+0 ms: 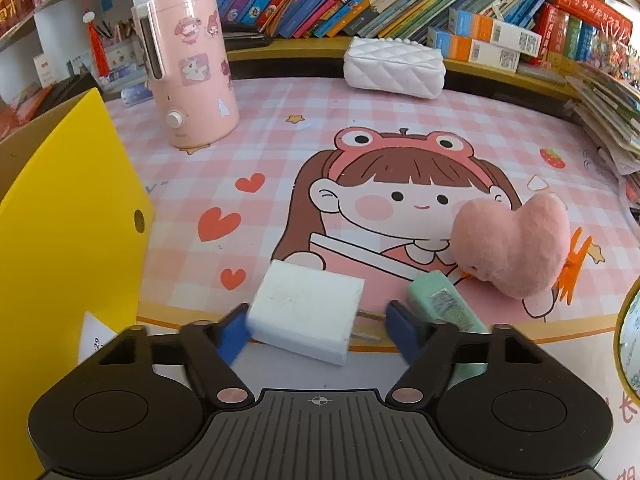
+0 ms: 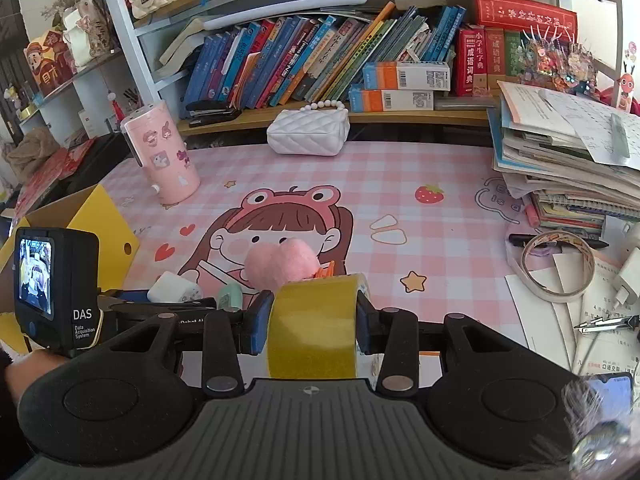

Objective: Organize objects

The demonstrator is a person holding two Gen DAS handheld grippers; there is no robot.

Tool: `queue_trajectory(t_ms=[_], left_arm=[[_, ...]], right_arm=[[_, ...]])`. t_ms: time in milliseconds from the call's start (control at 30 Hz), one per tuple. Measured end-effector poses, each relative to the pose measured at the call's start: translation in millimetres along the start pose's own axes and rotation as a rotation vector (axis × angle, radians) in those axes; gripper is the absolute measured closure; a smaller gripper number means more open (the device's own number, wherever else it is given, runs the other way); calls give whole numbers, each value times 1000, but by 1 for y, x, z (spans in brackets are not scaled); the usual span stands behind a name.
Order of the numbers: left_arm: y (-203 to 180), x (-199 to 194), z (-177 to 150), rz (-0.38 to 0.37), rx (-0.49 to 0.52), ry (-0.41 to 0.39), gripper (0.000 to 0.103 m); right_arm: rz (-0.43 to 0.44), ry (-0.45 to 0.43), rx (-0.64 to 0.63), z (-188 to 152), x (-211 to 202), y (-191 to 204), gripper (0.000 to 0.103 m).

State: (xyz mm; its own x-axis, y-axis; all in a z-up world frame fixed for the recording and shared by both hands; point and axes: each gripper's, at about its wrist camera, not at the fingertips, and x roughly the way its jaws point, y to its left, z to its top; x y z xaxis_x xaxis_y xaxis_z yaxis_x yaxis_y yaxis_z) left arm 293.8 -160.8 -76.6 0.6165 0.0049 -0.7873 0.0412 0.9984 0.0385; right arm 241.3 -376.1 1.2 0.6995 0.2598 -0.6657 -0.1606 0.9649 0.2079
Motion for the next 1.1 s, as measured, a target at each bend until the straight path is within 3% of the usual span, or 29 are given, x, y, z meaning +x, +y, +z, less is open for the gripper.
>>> queue_trajectory(t_ms=[200,533,867,1100], left_arm=[[7,-19,-2,-27,-27,-12,33],[22,-98,-11,-117,-66,-145,33],[42,-148,-45,-130,-34,-211,33],[76,-172,-71,-108,-53,-226,33]], right_arm=[[-14,12,11,-2,2,3,64],[-14,30,-21,-11,4,29,64],[5,33,-62,-26,-6,75,64],[28,29,-102,-45,-19,118,64]])
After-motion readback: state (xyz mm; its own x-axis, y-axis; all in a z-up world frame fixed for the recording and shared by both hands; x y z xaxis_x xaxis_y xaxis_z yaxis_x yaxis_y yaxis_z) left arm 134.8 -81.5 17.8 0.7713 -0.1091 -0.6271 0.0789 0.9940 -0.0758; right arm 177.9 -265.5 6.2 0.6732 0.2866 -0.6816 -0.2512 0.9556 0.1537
